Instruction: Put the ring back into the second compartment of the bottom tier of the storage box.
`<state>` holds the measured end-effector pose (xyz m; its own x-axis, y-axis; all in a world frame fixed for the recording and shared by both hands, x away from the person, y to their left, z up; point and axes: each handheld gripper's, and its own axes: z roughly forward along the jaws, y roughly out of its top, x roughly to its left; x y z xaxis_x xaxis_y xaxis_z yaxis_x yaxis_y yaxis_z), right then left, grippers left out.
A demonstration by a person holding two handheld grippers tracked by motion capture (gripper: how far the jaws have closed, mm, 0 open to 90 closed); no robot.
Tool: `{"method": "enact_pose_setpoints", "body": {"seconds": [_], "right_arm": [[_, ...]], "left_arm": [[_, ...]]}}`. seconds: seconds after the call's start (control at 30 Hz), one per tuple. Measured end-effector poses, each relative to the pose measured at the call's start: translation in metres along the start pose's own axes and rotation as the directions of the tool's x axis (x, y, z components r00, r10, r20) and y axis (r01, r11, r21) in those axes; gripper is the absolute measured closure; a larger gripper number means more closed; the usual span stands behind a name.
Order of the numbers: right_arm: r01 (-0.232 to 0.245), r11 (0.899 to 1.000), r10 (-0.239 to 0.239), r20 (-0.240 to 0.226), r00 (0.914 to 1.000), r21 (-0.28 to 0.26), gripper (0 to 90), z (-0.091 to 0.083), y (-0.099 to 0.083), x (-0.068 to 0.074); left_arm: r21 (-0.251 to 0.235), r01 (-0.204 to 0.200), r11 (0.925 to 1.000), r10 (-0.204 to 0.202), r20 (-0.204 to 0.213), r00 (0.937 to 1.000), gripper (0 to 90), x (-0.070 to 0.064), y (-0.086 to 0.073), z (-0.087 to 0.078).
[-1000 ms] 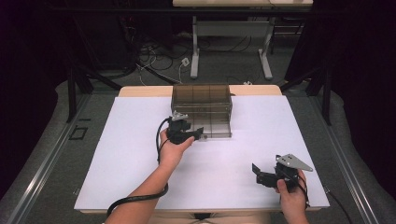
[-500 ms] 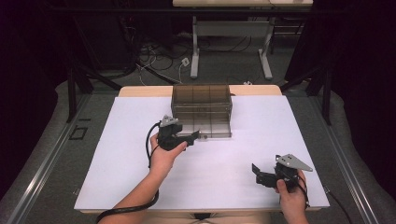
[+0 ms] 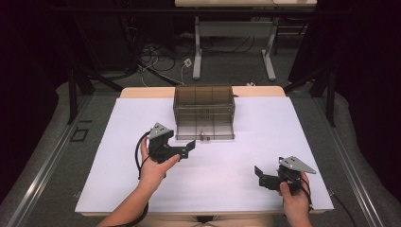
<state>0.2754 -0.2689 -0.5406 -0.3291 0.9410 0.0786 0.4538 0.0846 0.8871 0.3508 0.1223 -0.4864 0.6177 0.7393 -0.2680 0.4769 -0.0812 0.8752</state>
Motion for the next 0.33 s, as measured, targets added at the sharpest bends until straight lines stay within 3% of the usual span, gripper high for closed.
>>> {"method": "enact_pose_setpoints", "body": {"seconds": [0.33], "right_arm": [[0.006,1.0,-0.006,0.006,1.0,0.009,0.8,0.0,0.0,0.0]], "left_arm": [[-0.004,-0.007,1.0,0.007,-0.01,0.9999,0.4,0.005,-0.024,-0.028]]}}
